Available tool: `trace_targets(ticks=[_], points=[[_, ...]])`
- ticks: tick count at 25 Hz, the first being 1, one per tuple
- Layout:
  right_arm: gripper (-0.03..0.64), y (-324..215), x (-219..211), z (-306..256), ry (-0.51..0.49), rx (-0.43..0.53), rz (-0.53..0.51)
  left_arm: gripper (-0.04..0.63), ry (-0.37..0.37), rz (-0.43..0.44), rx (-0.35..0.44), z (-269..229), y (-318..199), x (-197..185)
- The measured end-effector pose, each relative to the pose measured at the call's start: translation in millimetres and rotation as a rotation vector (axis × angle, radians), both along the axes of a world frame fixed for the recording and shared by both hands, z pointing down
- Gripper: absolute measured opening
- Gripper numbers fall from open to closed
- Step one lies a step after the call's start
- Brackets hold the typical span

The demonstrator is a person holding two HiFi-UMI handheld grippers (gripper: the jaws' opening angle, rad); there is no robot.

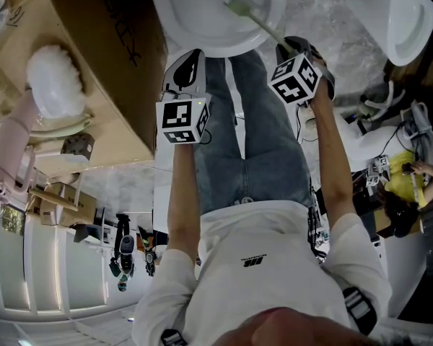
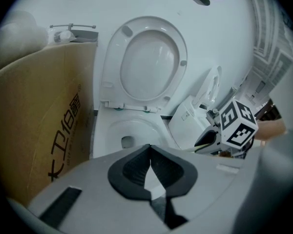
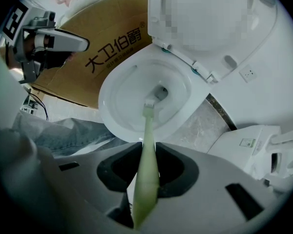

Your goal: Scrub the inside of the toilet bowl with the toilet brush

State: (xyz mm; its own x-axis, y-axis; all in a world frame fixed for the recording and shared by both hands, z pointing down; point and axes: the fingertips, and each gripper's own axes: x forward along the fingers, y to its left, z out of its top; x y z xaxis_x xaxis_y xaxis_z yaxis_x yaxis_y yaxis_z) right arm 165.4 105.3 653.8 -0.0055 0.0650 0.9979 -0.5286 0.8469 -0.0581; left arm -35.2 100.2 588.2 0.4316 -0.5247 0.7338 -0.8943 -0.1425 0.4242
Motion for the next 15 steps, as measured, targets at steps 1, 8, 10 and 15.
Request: trace_targets(ticks=[1,8,10,15], points=[[0.080,2.7,-0.8,-0.3,-0.002,-0.004,0.002,0.011,0.000,-0.001,-0.001,0.1,0.6,0.1],[0.080,19.4,-10.9,-0.5,-0.018,-0.035,0.025,0.011,0.001,-0.003,-0.003,0.6,2.8,-0.6],[0.080,23.0,-14.3,-0.7,-0.024,-0.042,0.030,0.011,0.002,-0.003,-0.004,0.4,2.8,-0.6],[0.080,31.3,-22.8,0.4,-0.037,-0.057,0.054,0.011,0.006,-0.003,-0.004,1.0,3.4,0.1]])
